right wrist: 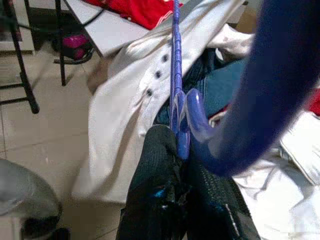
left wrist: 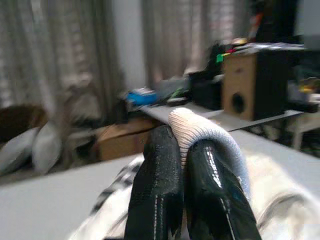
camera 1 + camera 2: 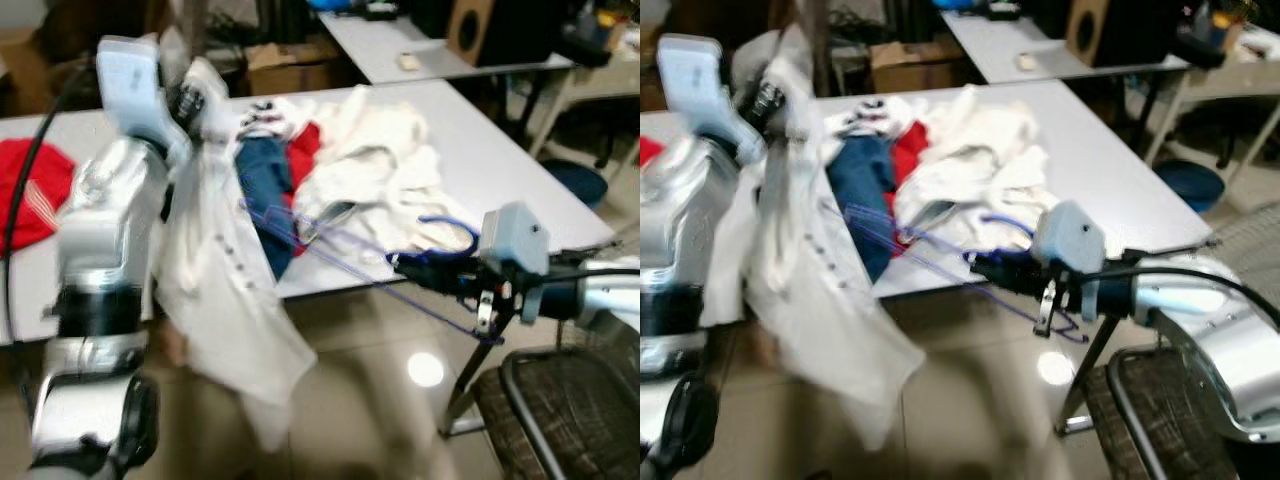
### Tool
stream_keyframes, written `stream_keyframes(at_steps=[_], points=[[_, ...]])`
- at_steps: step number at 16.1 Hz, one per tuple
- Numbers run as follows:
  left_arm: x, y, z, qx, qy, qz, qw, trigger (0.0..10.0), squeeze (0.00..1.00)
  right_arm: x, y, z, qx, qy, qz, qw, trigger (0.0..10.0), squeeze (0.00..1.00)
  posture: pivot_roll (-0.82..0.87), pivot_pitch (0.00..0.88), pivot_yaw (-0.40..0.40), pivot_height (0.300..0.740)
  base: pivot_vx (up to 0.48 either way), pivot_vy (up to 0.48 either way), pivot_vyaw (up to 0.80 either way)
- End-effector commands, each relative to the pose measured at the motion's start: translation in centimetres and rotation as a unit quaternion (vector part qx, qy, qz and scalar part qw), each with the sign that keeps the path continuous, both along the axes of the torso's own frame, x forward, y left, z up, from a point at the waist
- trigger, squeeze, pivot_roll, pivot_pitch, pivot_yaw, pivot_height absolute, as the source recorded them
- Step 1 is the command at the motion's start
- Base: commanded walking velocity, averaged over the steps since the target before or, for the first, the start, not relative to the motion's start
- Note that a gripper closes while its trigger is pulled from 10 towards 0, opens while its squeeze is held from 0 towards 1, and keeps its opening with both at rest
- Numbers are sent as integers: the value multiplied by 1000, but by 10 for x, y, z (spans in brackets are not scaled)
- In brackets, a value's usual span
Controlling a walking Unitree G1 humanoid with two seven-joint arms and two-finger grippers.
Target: Hang hanger
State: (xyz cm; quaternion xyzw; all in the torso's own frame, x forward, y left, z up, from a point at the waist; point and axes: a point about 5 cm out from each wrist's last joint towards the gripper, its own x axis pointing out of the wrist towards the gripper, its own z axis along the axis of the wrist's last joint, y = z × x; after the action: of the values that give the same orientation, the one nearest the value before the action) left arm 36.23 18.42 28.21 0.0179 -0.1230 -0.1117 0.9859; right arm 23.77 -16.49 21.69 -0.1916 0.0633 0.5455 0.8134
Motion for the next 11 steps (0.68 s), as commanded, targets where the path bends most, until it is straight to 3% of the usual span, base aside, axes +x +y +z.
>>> stream_keyframes(at_steps=[1,5,8,10,11], points=[[-1,11,10,0,-20,12,1000,10000,0,1,6,7,-2,-18,21,1000,10000,0,-155,0,46,740,322,0,0],[0,12,43,-15,-69,-3,998,10000,0,12,23,3,-13,-24,61,998,10000,0,-121,0,23,740,338,0,0],[1,10,55,-18,-84,-14,996,10000,0,18,27,3,-20,-26,71,997,10000,0,-114,0,24,740,341,0,0],[-3,5,81,-17,-117,-40,992,10000,0,32,34,2,-43,-43,78,995,10000,0,-102,0,17,740,341,0,0],[-12,-1,108,-26,-154,-70,985,10000,0,58,37,12,-62,-83,49,993,10000,0,-102,0,16,740,345,0,0]])
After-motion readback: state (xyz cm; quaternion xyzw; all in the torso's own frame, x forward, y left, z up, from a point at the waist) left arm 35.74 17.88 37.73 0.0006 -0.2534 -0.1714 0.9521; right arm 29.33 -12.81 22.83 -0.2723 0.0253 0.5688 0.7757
